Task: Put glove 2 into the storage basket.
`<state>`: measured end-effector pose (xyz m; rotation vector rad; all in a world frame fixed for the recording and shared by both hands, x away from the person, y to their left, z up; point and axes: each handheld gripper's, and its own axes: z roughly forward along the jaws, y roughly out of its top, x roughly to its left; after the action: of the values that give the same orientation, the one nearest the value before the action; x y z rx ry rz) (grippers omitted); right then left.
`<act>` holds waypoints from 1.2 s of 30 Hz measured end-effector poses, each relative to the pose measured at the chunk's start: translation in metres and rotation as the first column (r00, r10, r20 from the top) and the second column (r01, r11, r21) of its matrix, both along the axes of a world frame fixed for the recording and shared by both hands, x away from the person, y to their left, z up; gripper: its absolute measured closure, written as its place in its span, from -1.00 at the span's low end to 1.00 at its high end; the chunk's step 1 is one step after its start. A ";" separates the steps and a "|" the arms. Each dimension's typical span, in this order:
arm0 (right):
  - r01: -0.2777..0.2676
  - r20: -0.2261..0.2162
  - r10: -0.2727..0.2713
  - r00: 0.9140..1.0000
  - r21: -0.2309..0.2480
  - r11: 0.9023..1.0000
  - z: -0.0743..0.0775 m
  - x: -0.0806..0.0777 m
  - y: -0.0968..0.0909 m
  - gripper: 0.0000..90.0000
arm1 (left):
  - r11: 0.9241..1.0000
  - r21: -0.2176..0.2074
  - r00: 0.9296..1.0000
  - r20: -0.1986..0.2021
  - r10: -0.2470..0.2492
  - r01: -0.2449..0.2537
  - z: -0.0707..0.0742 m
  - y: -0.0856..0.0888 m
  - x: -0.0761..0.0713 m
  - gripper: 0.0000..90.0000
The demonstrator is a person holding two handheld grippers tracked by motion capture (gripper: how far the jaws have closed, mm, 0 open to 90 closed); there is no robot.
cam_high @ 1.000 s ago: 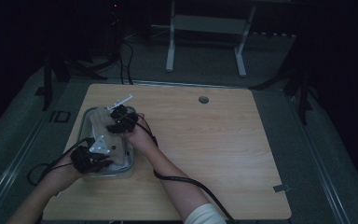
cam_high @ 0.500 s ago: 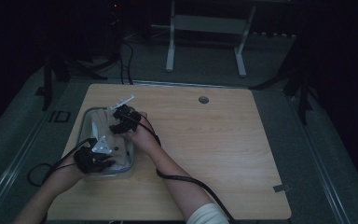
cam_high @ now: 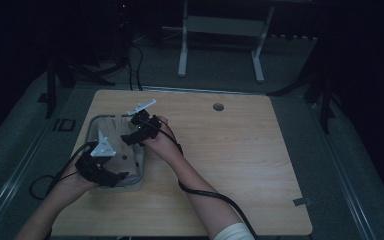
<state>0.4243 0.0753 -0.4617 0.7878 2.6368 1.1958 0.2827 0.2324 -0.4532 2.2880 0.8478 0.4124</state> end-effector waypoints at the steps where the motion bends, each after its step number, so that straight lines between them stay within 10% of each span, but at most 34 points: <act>1: -0.002 0.009 0.002 1.000 0.006 1.000 0.002 -0.001 -0.004 -0.70 | 1.000 -0.026 1.000 0.012 0.002 -0.002 0.001 -0.001 -0.001 -0.68; 9: -0.005 0.079 0.007 0.997 -0.025 1.000 0.014 -0.012 -0.043 -0.69 | 0.991 -0.133 0.997 0.073 -0.019 0.029 0.002 -0.029 -0.006 -0.69; 36: 0.049 0.078 -0.048 0.996 -0.014 0.999 -0.025 -0.047 -0.163 -0.69 | 0.959 -0.177 0.975 0.044 -0.216 0.220 -0.028 -0.119 -0.010 -0.68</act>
<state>0.3777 -0.0875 -0.4871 0.7817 2.5471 1.1669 0.2728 0.1139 -0.4814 2.1726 0.5866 0.2528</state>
